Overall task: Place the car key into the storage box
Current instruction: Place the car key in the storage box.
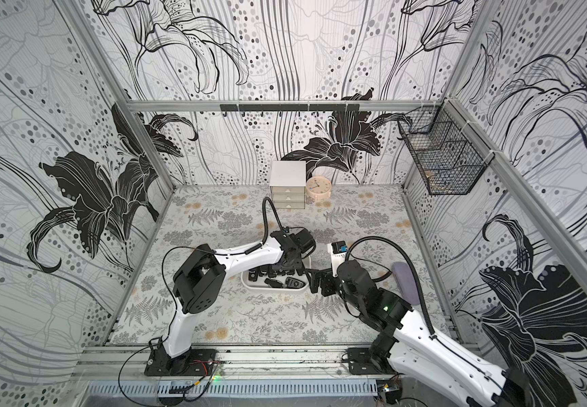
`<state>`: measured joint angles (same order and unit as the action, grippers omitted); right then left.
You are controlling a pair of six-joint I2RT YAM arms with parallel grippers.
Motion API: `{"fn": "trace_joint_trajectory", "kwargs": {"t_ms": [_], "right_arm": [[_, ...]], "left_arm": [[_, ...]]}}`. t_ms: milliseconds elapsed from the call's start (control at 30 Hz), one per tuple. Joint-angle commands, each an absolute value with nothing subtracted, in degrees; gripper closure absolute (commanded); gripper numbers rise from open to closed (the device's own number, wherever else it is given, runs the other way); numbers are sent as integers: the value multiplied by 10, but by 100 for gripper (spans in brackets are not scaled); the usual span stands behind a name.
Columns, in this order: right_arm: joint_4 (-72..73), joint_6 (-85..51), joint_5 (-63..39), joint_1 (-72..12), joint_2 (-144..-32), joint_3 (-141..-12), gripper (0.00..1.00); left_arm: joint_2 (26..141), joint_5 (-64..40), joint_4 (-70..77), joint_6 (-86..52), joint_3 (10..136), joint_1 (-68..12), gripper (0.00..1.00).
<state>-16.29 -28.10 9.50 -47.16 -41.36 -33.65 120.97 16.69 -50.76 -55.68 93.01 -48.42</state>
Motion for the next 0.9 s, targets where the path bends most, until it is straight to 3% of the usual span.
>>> {"fn": "trace_joint_trajectory", "kwargs": {"t_ms": [0, 433, 533, 733, 867], "right_arm": [[-158, -292, 104, -468, -415, -330, 0], [-130, -294, 101, -468, -433, -327, 0], [-106, -295, 96, -468, -451, -327, 0], [-70, -286, 89, -468, -503, -343, 0], [-55, -280, 89, -468, -535, -356, 0]], "left_arm": [[1193, 176, -505, -554, 943, -485, 45], [1061, 206, -510, -573, 887, -495, 42], [1027, 220, -524, -579, 859, -491, 32], [961, 230, -552, -603, 798, -468, 3], [917, 225, -555, -612, 754, -447, 1]]}}
